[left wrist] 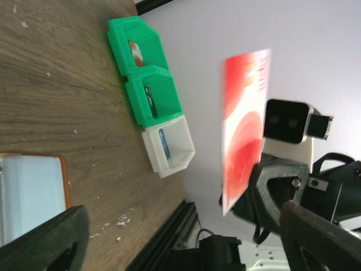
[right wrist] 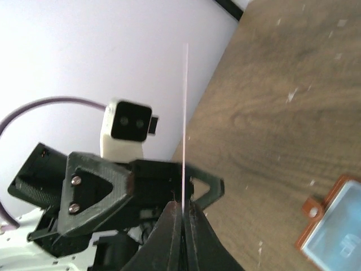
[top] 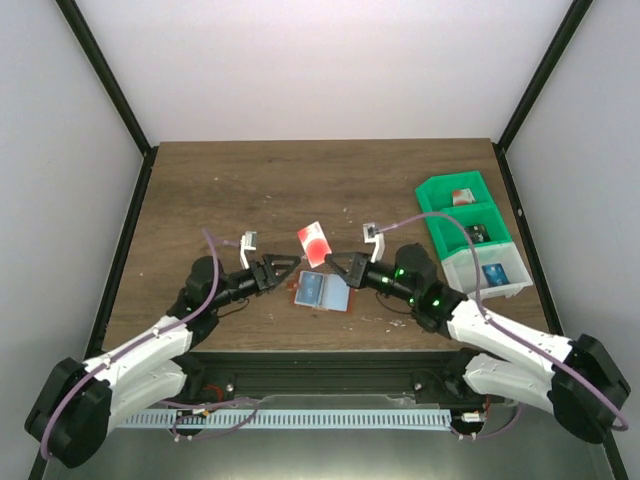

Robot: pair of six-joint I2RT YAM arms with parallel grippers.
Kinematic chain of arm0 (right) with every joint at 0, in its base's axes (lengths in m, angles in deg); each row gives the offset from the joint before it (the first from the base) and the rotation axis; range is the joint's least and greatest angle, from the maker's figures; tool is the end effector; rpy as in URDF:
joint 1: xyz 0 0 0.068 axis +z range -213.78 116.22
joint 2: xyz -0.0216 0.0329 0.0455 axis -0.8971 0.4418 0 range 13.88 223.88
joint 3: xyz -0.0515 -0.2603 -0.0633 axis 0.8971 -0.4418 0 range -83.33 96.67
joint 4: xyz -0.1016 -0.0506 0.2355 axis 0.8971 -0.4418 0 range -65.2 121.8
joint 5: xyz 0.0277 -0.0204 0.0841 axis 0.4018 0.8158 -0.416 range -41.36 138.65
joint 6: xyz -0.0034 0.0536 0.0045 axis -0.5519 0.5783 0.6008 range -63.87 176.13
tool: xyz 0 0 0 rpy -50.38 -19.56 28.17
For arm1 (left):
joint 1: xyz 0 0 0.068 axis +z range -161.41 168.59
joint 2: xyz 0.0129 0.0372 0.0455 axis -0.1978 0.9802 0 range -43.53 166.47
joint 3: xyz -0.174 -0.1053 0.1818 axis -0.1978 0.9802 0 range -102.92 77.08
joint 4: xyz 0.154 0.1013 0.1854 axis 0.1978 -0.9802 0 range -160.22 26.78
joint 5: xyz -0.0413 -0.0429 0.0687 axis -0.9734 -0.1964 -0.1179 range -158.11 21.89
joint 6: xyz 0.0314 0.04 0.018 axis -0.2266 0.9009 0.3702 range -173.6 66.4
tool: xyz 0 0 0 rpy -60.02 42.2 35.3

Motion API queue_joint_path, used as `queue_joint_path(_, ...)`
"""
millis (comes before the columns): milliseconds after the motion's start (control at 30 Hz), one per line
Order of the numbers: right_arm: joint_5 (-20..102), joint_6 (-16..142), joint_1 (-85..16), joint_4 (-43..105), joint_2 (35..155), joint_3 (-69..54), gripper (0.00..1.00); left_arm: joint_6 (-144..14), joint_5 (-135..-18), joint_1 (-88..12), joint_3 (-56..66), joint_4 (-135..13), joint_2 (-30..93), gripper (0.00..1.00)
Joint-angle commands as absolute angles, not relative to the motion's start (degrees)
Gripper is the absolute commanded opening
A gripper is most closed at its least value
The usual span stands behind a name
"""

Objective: Take the credit cards out of the card holder

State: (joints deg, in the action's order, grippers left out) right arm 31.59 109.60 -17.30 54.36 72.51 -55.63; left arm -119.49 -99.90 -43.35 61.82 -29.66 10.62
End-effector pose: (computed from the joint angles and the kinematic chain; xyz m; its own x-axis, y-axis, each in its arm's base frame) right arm 0.1510 0.1743 0.2488 -0.7773 0.2971 -0.5546 -0.4510 0.3515 0.8204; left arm 0.1577 -0.1204 0.2107 -0.8489 -0.3850 -0.3621 0.2936 0.2262 -0.9288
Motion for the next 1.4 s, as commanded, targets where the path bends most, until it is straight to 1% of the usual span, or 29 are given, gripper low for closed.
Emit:
queue_joint_path(0,27.65,102.09,-24.13,45.73,69.88,-51.93,0.01,-111.71,-98.36,-43.38,57.50,-40.91,8.56,0.99)
queue_joint_path(100,25.58,97.15,-29.80,38.24,69.60,-48.94,0.01,-106.27,-97.86,-43.40,52.72,-50.57,8.34,1.00)
queue_joint_path(267,19.23,89.28,-42.34,29.56,71.41,-43.76,0.01,-99.28,-96.49,-43.31,43.29,-65.59,8.75,1.00)
queue_joint_path(433,20.70,81.74,-52.16,21.13,76.65,-36.57,0.00,-90.96,-96.52,-43.23,35.51,-77.98,10.61,1.00)
queue_joint_path(600,21.39,75.88,-61.30,17.06,83.27,-28.92,0.00,-83.74,-94.94,-43.22,32.40,-84.38,11.14,1.00)
queue_joint_path(767,20.34,72.01,-70.43,13.07,90.83,-23.31,0.01,-81.60,-100.90,-43.22,33.89,-83.72,10.25,1.00)
queue_joint_path(1000,28.43,64.63,-72.39,6.53,98.35,-16.18,0.01,-76.38,-99.27,-43.00,35.68,-84.84,7.47,1.00)
queue_joint_path(1100,31.65,64.38,-73.12,7.23,100.25,-15.36,0.00,-75.34,-98.76,-42.04,35.94,-84.93,6.65,1.00)
queue_joint_path(1367,37.56,60.24,-73.93,6.94,108.18,-10.64,0.00,-75.41,-102.02,-41.36,37.28,-82.77,6.05,1.00)
